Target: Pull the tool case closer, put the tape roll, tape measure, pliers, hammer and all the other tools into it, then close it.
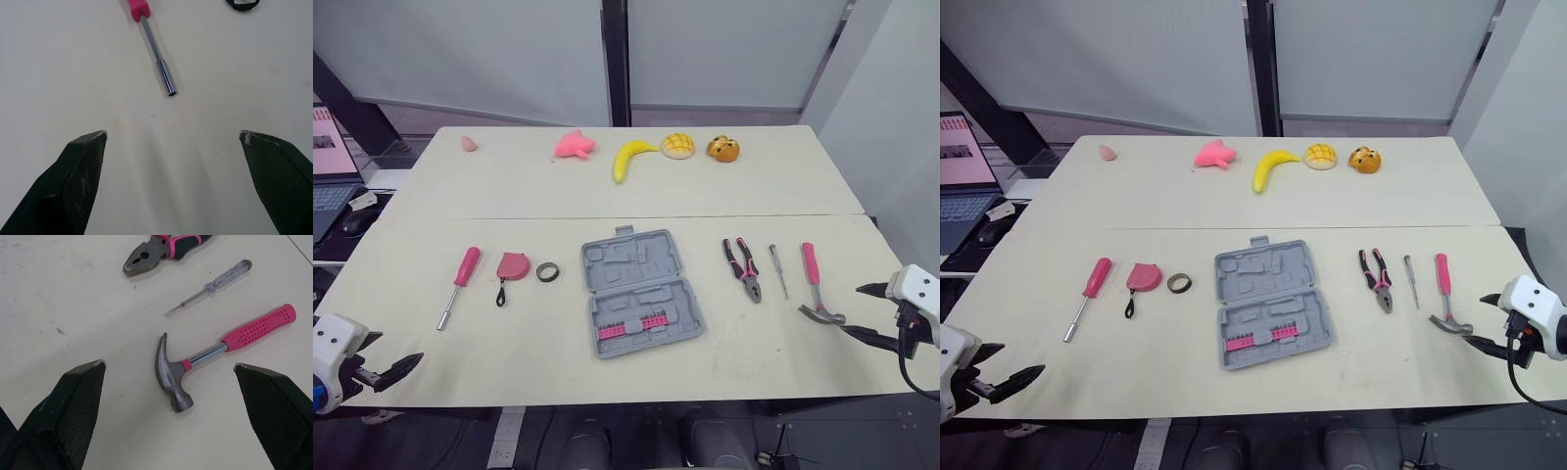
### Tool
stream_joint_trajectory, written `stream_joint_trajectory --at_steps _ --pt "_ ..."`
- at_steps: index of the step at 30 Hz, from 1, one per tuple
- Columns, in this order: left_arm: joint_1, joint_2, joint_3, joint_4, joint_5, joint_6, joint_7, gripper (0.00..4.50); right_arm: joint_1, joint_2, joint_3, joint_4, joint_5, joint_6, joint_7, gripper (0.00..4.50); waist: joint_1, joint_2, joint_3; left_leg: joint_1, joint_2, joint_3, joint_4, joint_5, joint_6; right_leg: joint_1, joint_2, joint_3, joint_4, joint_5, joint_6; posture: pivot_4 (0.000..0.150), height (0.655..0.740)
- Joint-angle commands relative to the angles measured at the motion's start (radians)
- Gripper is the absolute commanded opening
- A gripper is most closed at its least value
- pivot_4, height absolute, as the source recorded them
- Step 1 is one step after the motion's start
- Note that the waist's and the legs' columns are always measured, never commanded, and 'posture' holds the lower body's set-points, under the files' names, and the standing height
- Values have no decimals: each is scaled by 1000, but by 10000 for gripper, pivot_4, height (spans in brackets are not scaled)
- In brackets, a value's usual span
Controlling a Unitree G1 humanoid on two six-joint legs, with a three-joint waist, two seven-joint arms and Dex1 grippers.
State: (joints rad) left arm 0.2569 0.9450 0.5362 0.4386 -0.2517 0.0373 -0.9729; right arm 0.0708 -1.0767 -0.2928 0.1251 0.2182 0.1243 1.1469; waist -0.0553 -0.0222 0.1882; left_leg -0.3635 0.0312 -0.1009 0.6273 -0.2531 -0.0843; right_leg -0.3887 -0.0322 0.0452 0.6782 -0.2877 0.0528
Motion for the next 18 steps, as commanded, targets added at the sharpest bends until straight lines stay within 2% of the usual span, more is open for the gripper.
stream_joint_trajectory --at_steps 1,8,11,14,18 --pt "12 8 7 -22 2 -12 3 45000 -17 6 -31 -32 5 21 -43 44689 0 0 0 0 0 0 0 0 0 0 0 0 0 0 0 1500 7400" --pt "12 -48 2 -163 -54 78 6 45000 -51 49 -47 -99 34 68 -116 44689 1 0 0 0 0 0 0 0 0 0 0 0 0 0 0 1500 7400" --pt "-2 -72 -35 -288 -98 141 -22 45000 -64 58 -32 -187 68 123 -111 44689 1 0 0 0 0 0 0 0 0 0 0 0 0 0 0 1500 7400" --pt "-48 -83 -106 -370 -105 174 -35 35649 -117 57 44 -275 46 178 -131 35306 3 0 0 0 0 0 0 0 0 0 0 0 0 1 1 1500 7400" --pt "-147 -108 -219 -392 -66 164 -27 23355 -206 76 137 -340 41 306 -164 22872 2 0 0 0 0 -1 0 0 0 0 1 0 0 1 1 1500 7400"
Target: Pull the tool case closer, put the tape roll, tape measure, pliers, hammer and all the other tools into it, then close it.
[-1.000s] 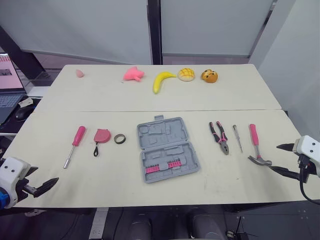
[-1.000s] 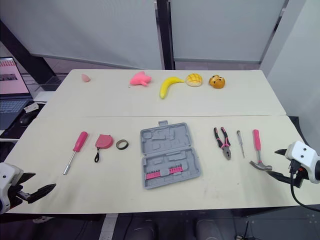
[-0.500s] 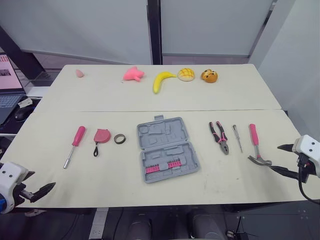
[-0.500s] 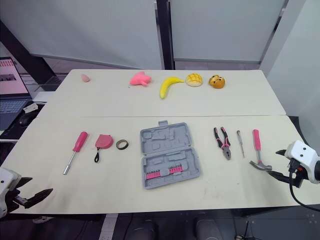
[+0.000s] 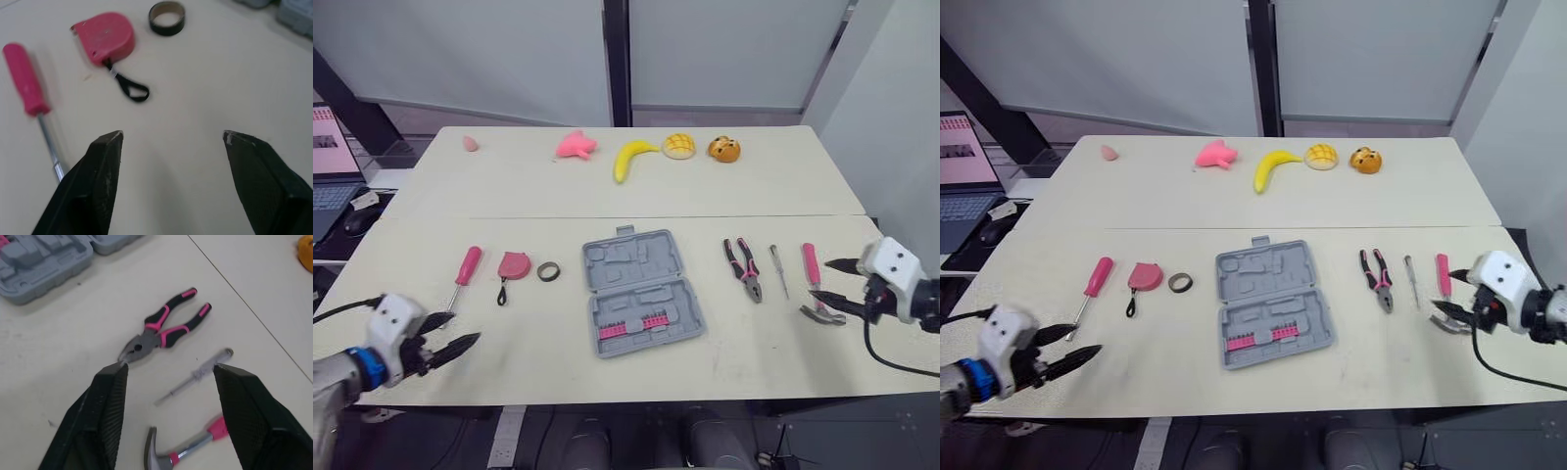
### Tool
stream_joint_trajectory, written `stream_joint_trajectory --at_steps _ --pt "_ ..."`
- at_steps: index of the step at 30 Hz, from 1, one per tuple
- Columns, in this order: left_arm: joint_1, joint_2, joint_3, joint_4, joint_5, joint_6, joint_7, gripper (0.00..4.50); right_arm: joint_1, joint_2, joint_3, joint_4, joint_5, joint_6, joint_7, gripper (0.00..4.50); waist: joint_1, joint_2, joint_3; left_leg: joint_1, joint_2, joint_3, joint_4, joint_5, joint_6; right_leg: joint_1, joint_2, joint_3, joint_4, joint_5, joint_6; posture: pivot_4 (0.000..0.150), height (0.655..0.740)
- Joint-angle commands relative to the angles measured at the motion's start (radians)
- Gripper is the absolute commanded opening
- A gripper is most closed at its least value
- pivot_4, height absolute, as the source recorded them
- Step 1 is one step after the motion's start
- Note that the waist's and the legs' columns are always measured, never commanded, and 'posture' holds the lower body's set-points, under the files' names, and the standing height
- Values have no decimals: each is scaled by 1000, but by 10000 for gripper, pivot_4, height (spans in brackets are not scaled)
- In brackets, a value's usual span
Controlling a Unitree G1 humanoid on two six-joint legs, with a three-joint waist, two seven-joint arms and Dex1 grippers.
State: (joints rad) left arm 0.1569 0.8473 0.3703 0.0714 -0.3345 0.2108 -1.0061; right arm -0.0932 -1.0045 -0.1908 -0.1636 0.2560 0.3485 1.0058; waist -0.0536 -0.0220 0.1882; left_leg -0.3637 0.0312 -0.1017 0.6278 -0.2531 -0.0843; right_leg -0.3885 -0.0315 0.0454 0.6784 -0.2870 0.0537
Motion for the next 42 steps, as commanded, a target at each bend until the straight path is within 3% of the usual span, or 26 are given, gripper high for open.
stream_joint_trajectory --at_steps 1,7,8,13,17,22,27,42 --pt "-69 -16 -77 -20 26 -14 6 20431 -54 6 45 -58 2 105 -32 20650 1 0 0 0 0 0 0 0 0 0 0 0 0 0 0 1500 7400" --pt "-155 -61 -164 13 56 -42 20 703 40 66 -50 -115 40 105 -85 9545 12 0 0 -2 0 -1 0 0 0 0 0 -1 -1 2 -4 1500 7400" --pt "-164 -68 -171 20 61 -47 26 0 59 79 -60 -148 55 103 -84 7414 14 0 0 -2 0 0 0 0 0 0 0 -1 -1 2 -4 1500 7400" --pt "-194 -94 -200 40 78 -55 44 0 40 106 5 -233 28 119 -124 118 10 0 0 -1 0 0 0 0 0 0 0 0 -1 0 1 1500 7400" --pt "-221 -103 -224 61 96 -68 46 0 -51 95 127 -202 -76 185 -184 118 7 0 0 -1 0 0 1 0 0 0 0 0 -1 1 1 1500 7400" --pt "-272 -114 -263 100 119 -74 48 0 -243 181 330 -130 -180 320 -247 118 3 0 0 -1 0 -1 0 0 0 -1 1 -1 -1 3 -2 1500 7400" --pt "-310 -126 -312 118 134 -65 35 0 -411 314 493 38 -261 322 -262 118 1 1 0 -2 0 -1 0 0 0 -1 1 -1 -1 3 -3 1500 7400" --pt "-429 -177 -416 257 183 -103 -11 0 -617 521 614 491 -351 103 -183 118 -3 1 1 -2 0 -3 0 0 0 -1 1 -2 0 4 -4 1500 7400"
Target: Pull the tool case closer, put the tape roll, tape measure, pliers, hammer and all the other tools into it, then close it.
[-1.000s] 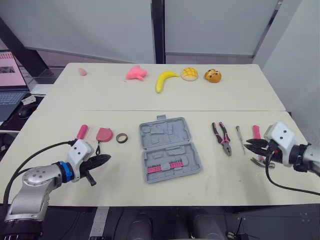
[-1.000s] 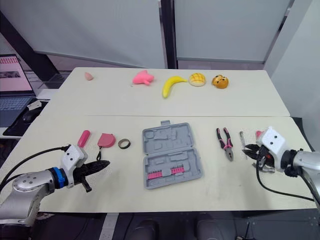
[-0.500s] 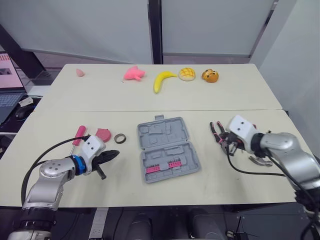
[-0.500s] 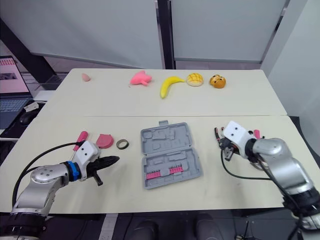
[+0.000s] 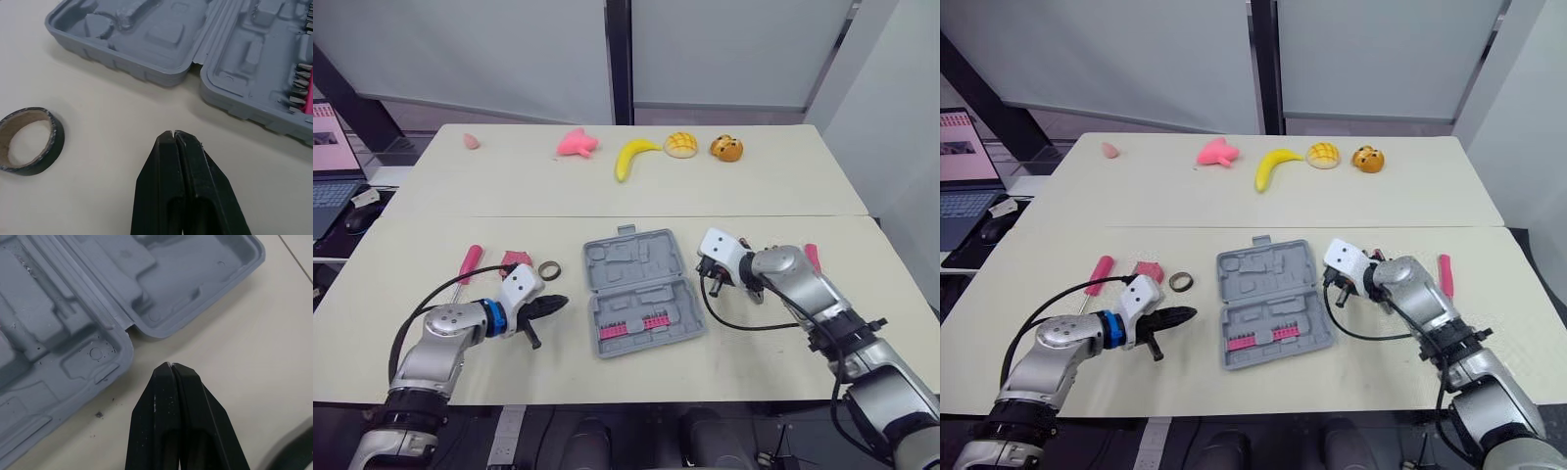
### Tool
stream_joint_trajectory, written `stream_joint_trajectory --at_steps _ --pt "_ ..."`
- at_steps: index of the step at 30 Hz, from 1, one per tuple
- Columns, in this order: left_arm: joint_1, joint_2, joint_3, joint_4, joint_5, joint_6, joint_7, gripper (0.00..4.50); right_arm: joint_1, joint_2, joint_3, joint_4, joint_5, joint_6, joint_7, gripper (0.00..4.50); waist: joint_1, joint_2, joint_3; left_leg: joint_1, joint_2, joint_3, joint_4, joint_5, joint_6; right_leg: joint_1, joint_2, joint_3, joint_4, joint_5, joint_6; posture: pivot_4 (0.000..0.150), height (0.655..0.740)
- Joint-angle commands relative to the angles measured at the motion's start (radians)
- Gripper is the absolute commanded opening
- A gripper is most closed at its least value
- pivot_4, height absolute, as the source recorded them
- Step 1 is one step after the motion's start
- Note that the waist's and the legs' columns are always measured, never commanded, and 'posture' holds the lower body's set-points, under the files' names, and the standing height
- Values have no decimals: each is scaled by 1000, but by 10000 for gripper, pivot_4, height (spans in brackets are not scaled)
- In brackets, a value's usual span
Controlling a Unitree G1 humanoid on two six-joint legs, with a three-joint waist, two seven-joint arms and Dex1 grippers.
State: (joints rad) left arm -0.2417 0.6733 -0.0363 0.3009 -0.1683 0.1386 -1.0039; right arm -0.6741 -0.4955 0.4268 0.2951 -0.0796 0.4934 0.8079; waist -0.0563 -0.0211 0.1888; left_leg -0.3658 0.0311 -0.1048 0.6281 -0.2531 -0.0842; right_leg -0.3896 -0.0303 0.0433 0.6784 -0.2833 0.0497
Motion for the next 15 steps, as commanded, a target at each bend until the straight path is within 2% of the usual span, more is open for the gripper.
stream_joint_trajectory --at_steps 1,9,15 --pt "-40 -5 -14 42 20 -37 -16 0 -42 20 -4 48 -18 -50 20 118 0 0 0 0 0 0 0 0 0 0 0 0 0 0 0 1500 7400" --pt "-130 -43 -68 148 63 -73 -37 0 -81 76 2 179 -54 -117 43 118 0 0 0 0 0 0 0 0 0 0 0 0 0 0 0 1500 7400" --pt "-191 -68 -101 204 102 -118 -42 0 -85 102 -4 207 -63 -126 56 118 -1 0 0 0 0 -1 0 0 0 0 0 -1 0 0 0 1500 7400"
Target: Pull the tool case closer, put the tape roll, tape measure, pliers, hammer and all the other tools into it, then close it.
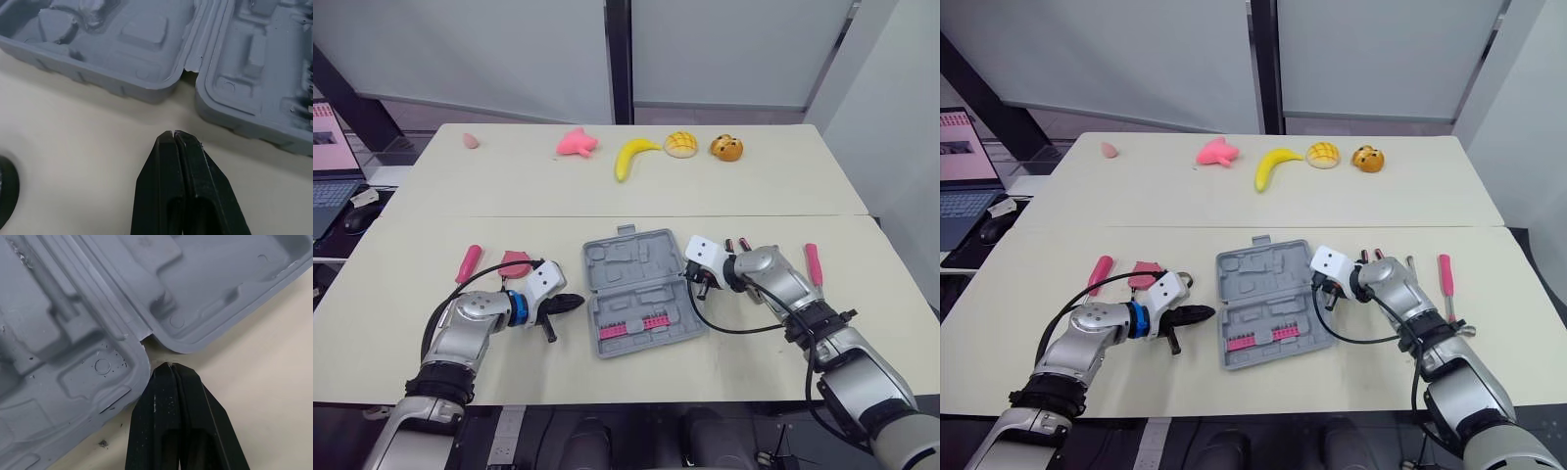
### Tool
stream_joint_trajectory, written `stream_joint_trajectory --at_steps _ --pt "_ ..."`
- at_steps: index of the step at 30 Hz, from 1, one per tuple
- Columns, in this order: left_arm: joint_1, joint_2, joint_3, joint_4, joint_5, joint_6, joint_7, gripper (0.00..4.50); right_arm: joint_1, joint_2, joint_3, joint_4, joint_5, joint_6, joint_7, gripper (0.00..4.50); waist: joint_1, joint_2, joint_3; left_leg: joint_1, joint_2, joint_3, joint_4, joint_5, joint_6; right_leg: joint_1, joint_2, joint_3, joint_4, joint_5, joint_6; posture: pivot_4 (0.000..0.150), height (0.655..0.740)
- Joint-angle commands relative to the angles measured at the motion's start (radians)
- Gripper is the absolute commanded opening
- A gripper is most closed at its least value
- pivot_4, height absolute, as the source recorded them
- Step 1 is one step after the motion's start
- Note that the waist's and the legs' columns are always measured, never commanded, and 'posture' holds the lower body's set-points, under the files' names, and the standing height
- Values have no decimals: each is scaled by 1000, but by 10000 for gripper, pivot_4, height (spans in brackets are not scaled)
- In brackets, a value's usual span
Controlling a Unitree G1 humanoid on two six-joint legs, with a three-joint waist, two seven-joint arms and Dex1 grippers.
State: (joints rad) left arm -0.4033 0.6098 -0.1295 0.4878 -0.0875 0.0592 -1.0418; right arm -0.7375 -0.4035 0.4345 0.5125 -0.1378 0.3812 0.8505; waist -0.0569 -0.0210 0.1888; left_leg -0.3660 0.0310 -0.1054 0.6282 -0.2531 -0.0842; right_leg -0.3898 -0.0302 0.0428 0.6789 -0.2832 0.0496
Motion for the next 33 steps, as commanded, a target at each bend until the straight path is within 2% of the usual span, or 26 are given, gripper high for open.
stream_joint_trajectory --at_steps 1,13,25,33 --pt "-37 -6 -13 29 28 -48 -4 0 -21 12 -11 -8 -6 -15 15 118 0 0 0 0 0 0 0 0 0 0 0 0 0 0 0 1500 7400" --pt "-82 -36 -50 106 71 -151 -45 0 37 20 -4 -102 10 3 65 118 -1 0 0 0 0 0 0 0 0 0 0 0 1 0 0 1500 7400" --pt "-71 -24 -88 47 81 -179 -161 0 242 -28 -35 -490 53 258 82 118 0 0 0 0 0 -1 0 0 0 0 0 0 0 0 0 1500 7400" --pt "-43 -20 -92 -63 60 -85 -230 0 391 -41 -72 -725 85 441 23 118 0 0 0 -1 0 -1 0 0 0 0 0 0 0 -1 1 1500 7400"
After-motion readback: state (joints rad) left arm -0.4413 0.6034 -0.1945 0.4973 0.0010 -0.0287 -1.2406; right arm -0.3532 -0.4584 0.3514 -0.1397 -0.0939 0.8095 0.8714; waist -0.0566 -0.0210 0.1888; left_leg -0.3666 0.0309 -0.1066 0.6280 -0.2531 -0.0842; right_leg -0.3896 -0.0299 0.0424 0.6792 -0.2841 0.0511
